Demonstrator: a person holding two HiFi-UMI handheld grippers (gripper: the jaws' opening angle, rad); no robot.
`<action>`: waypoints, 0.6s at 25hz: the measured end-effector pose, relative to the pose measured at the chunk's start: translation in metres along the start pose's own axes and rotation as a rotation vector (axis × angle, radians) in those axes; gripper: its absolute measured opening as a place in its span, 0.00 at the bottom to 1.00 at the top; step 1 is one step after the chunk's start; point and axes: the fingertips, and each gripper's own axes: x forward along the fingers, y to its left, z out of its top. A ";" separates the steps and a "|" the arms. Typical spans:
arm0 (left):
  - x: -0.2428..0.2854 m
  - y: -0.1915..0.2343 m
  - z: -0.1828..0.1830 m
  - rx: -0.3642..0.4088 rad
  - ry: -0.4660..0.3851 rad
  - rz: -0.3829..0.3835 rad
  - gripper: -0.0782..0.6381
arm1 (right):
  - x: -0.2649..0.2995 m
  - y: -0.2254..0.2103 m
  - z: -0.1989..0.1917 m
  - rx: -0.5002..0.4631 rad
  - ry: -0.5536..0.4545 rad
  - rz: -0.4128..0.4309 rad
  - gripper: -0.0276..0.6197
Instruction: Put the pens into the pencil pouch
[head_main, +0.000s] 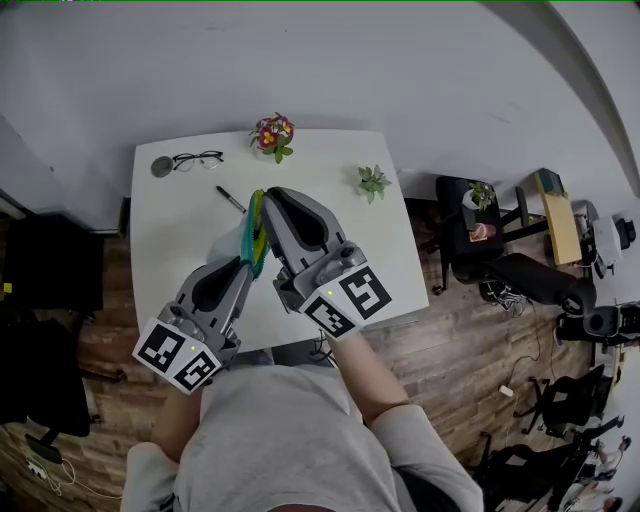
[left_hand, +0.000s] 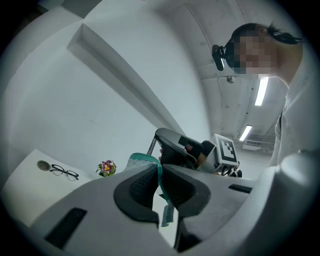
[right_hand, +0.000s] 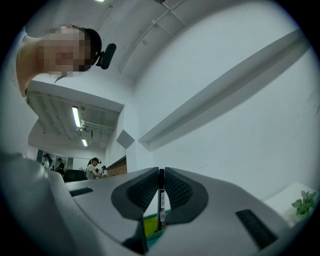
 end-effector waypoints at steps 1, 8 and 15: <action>-0.001 0.001 0.002 0.000 -0.005 0.001 0.18 | 0.000 0.002 -0.004 -0.005 0.016 0.006 0.12; -0.010 0.000 0.008 0.009 -0.030 0.014 0.18 | -0.003 0.014 -0.018 -0.040 0.098 0.044 0.12; -0.026 0.010 0.005 0.009 -0.039 0.079 0.18 | 0.000 -0.004 -0.030 -0.034 0.214 0.000 0.12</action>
